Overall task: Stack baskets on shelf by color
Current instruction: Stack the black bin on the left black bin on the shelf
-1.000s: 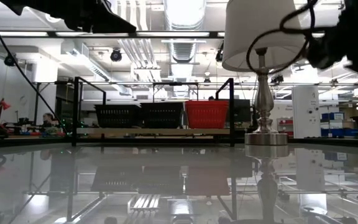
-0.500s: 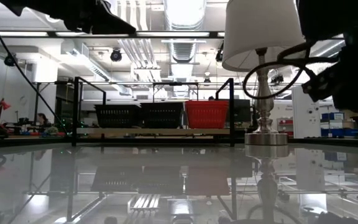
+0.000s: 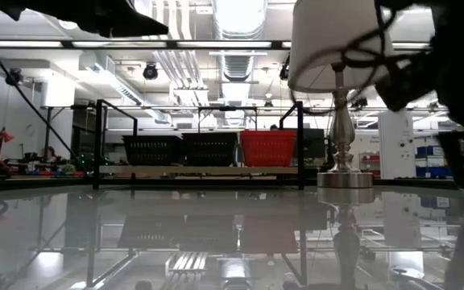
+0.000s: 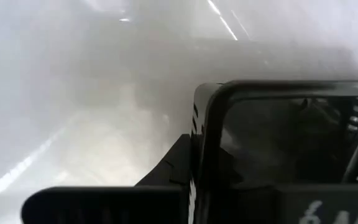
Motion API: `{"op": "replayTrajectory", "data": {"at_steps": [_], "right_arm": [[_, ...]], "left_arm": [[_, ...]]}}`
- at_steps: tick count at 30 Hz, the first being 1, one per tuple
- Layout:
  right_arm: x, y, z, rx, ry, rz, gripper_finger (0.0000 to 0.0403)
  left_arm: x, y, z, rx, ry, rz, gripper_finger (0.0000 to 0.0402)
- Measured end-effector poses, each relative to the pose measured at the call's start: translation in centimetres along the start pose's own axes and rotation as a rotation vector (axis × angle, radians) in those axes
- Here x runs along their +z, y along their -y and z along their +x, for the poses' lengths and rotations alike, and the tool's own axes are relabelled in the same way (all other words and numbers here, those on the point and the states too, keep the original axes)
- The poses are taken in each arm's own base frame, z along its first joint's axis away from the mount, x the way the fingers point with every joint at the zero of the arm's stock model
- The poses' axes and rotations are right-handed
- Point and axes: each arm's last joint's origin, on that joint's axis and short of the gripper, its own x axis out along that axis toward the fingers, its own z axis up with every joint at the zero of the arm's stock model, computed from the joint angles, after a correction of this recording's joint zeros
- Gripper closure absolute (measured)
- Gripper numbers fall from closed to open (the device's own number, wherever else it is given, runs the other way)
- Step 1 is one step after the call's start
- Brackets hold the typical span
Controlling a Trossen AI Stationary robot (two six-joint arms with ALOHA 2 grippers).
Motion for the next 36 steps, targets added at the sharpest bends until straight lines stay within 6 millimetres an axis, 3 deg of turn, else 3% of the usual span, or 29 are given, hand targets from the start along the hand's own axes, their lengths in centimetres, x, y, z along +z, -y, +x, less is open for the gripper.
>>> {"op": "replayTrajectory", "data": {"at_steps": [4, 9, 19, 28, 36], "right_arm": [[0.4, -1.9, -1.9, 0.081, 0.063, -0.235, 0.0394], [1.8, -4.2, -5.1, 0.144, 0.318, -0.493, 0.0394], [7.5, -5.3, -11.5, 0.111, 0.786, -0.712, 0.0394], [14.5, -3.8, -14.8, 0.112, 1.167, -0.689, 0.0394], [21.0, -1.5, -15.0, 0.046, 1.233, -0.561, 0.0394]], "left_arm": [[0.3, -0.4, -0.8, 0.016, 0.042, -0.025, 0.0402], [0.4, -0.8, -1.5, 0.032, 0.081, -0.069, 0.0402], [-0.4, -1.2, -3.6, 0.084, 0.219, -0.133, 0.0402], [-1.5, -1.5, -5.2, 0.124, 0.318, -0.178, 0.0402], [-1.9, -1.7, -6.2, 0.147, 0.384, -0.23, 0.0402]]}}
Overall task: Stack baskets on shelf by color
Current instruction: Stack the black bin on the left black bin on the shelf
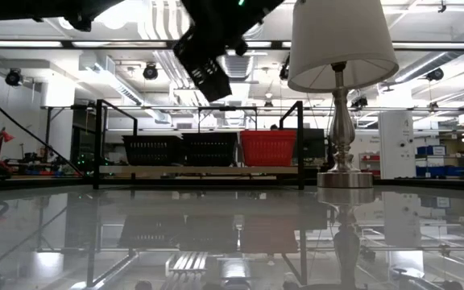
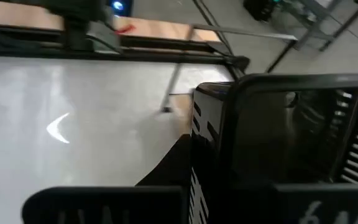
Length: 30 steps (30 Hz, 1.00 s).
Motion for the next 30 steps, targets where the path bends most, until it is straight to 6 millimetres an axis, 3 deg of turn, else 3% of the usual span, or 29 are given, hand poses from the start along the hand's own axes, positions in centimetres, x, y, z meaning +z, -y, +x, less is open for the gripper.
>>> {"op": "replayTrajectory", "data": {"at_steps": [5, 18, 30], "right_arm": [[0.1, 2.0, 3.2, -0.046, -0.031, -0.047, 0.0394], [1.7, 3.8, 9.9, -0.042, -0.096, -0.114, 0.0394], [0.4, 5.3, 13.9, -0.068, -0.165, -0.111, 0.0394]], "left_arm": [[-0.1, 0.0, -0.2, 0.002, 0.004, -0.004, 0.0402], [-0.5, -0.5, -1.5, 0.025, 0.072, -0.027, 0.0402], [-0.4, -0.5, -1.7, -0.001, 0.087, -0.025, 0.0402]]}}
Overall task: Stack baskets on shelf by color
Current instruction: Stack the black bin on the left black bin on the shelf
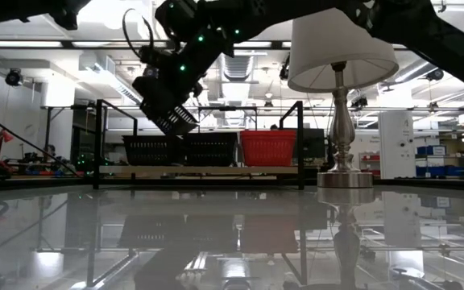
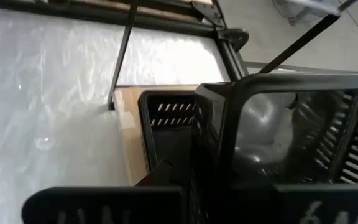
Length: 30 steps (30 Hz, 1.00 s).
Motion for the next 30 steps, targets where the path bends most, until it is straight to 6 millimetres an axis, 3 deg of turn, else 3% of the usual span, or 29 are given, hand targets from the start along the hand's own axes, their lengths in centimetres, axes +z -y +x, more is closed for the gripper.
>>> {"op": "replayTrajectory", "data": {"at_steps": [6, 24, 27, 30], "right_arm": [[-0.3, 0.1, 0.4, 0.001, -0.01, -0.008, 0.0385], [0.0, 0.2, 0.0, -0.003, -0.002, -0.044, 0.0276], [0.5, 0.2, -1.2, 0.009, -0.016, -0.079, 0.0272], [1.2, 0.0, -3.7, 0.065, -0.051, -0.135, 0.0276]], "left_arm": [[0.0, 0.0, 0.0, 0.0, 0.0, 0.001, 0.0402], [0.0, 0.0, 0.0, -0.001, -0.002, 0.002, 0.0402], [-0.1, 0.1, 0.0, -0.004, -0.012, 0.007, 0.0402], [-0.2, 0.1, 0.0, -0.007, -0.017, 0.01, 0.0402]]}}
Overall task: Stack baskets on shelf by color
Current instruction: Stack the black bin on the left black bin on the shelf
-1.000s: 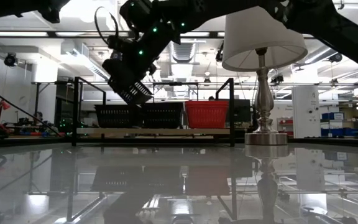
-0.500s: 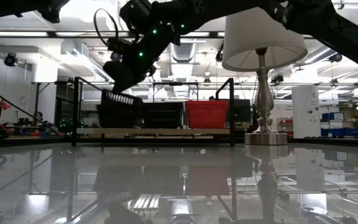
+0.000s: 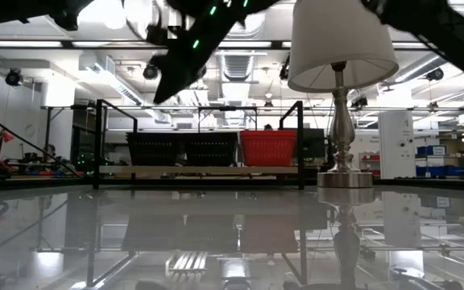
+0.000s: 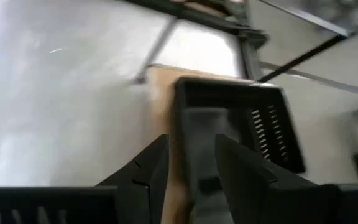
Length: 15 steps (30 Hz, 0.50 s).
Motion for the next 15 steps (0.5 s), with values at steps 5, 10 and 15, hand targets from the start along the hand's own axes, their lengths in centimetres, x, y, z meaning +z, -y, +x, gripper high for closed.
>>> {"op": "replayTrajectory", "data": {"at_steps": [5, 10, 15], "right_arm": [[0.4, -1.2, -4.7, 0.132, -0.055, -0.056, 0.0313], [-0.9, -3.6, -8.4, 0.192, -0.099, -0.093, 0.0371], [-3.5, -5.6, -13.0, 0.23, -0.092, -0.038, 0.0391]], "left_arm": [[-0.1, 0.1, 0.1, -0.004, -0.009, 0.001, 0.0402], [-0.9, 0.5, 0.7, 0.006, -0.082, -0.033, 0.0402], [-1.7, 1.1, 2.7, 0.118, -0.262, -0.038, 0.0402]]}}
